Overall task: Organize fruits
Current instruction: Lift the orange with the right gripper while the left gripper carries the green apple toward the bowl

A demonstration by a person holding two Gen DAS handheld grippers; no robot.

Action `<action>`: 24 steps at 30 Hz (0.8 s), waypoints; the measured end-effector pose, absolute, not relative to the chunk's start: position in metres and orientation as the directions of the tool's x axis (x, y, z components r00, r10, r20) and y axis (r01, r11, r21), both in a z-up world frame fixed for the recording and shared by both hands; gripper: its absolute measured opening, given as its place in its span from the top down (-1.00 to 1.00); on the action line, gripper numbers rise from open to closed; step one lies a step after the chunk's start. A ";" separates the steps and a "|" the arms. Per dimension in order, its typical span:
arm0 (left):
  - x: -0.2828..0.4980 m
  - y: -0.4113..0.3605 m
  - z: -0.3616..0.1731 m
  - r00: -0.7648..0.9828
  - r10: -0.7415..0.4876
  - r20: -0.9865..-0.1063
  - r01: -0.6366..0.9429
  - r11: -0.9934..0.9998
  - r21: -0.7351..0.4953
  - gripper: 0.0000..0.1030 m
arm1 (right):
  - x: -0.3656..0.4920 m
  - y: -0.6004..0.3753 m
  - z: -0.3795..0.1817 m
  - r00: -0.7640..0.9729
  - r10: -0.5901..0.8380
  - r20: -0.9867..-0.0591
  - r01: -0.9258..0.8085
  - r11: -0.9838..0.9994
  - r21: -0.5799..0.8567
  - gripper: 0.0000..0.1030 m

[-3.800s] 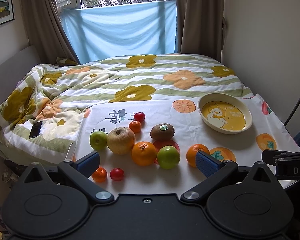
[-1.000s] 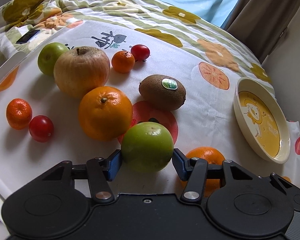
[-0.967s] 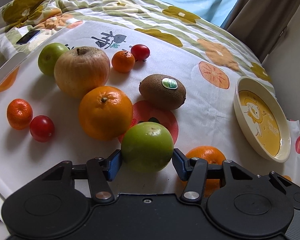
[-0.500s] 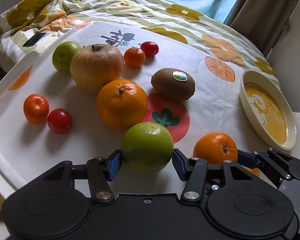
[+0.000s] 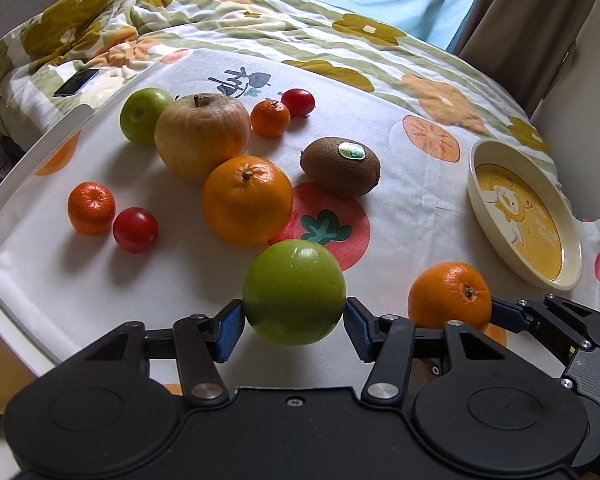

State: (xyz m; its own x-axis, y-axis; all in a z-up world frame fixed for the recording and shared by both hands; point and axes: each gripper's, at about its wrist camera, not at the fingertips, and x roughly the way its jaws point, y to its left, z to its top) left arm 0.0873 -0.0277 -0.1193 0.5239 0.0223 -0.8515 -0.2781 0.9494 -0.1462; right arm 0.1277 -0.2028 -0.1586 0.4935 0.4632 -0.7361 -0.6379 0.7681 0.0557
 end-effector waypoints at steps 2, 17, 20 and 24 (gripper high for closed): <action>0.086 -0.032 -0.113 0.534 0.022 -0.845 -0.271 0.952 -0.146 -0.13 | 0.126 -0.210 -0.154 0.500 0.460 -0.734 -0.626 0.777 0.061 -0.41; 0.094 -0.081 -0.090 0.576 -0.059 -0.815 -0.175 0.966 -0.193 0.06 | 0.124 -0.280 -0.108 0.589 0.385 -0.710 -0.495 0.867 0.060 -0.41; 0.095 -0.091 -0.093 0.577 -0.056 -0.815 -0.136 0.977 -0.163 0.25 | 0.124 -0.289 -0.108 0.600 0.374 -0.708 -0.470 0.880 0.066 -0.41; 0.103 -0.096 -0.101 0.563 -0.076 -0.823 -0.100 0.982 -0.159 0.91 | 0.127 -0.292 -0.114 0.599 0.361 -0.715 -0.445 0.892 0.079 -0.41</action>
